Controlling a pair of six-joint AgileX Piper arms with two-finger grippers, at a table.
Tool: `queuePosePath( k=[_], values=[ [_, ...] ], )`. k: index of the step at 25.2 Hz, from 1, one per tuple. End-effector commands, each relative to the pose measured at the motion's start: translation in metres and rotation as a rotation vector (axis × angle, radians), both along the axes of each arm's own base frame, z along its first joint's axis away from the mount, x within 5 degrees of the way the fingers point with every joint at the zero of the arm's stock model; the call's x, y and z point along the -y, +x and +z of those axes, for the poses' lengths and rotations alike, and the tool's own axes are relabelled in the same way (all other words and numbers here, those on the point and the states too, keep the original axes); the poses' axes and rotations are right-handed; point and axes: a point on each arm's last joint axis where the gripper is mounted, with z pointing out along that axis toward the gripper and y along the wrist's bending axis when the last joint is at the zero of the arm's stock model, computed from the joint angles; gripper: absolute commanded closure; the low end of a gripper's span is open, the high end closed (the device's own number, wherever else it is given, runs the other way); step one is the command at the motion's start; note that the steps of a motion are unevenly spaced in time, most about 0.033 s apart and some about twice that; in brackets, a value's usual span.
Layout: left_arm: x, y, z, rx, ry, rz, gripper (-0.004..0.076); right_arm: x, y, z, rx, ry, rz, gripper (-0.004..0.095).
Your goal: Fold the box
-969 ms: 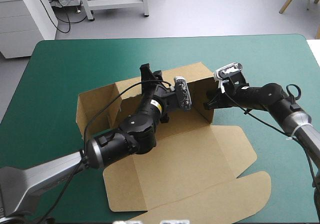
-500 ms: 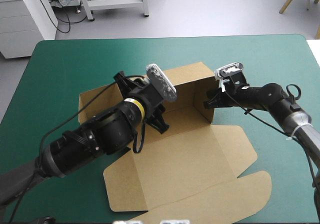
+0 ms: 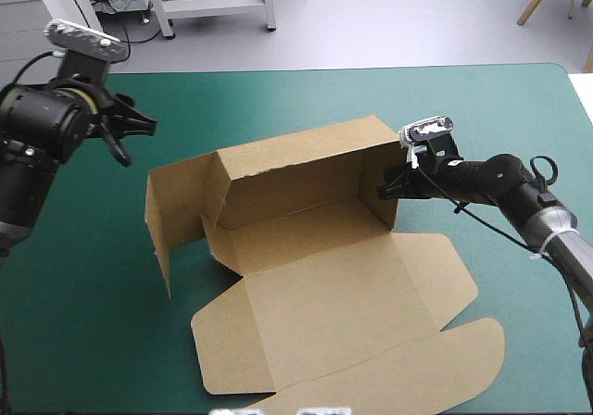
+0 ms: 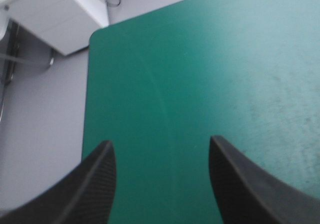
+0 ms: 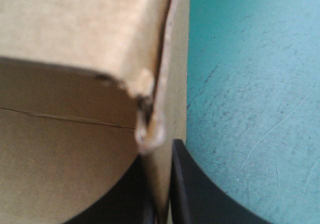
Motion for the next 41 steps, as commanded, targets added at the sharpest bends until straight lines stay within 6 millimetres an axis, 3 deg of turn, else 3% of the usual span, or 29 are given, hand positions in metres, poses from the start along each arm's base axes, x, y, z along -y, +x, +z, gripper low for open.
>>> queuePosePath(
  k=[1,2,4,6,10,13,26,34,41],
  values=[
    [-0.048,-0.01,0.001,0.091,-0.016,0.13,0.0323,0.004,0.0,0.024,0.055,0.076,-0.08,0.0927],
    [-0.055,-0.009,-0.005,0.091,-0.014,0.149,0.0323,0.006,0.0,0.023,0.051,0.076,-0.089,0.0927],
    [-0.073,-0.008,-0.036,0.061,-0.062,0.218,0.0334,0.011,0.001,0.023,0.044,0.075,-0.111,0.0927],
    [-0.087,-0.009,-0.081,0.009,-0.16,0.279,0.0372,0.016,0.0,0.022,0.027,0.062,-0.118,0.0927],
    [-0.088,-0.017,-0.139,-0.143,-0.192,0.282,0.0419,0.021,-0.001,0.021,-0.015,0.045,-0.141,0.0926],
    [-0.087,-0.021,-0.164,-0.196,-0.191,0.277,0.0428,0.021,-0.001,0.029,-0.045,0.033,-0.136,0.0926],
    [-0.082,-0.021,-0.167,-0.209,-0.204,0.221,0.0428,0.028,-0.009,0.097,-0.172,-0.066,-0.159,0.0925],
    [-0.082,-0.021,-0.167,-0.21,-0.21,0.219,0.0432,0.029,-0.022,0.091,-0.332,-0.131,-0.114,0.0925],
    [-0.079,-0.021,-0.168,-0.227,-0.225,0.192,0.0459,0.033,-0.017,0.082,-0.38,-0.163,-0.163,0.0925]
  ],
)
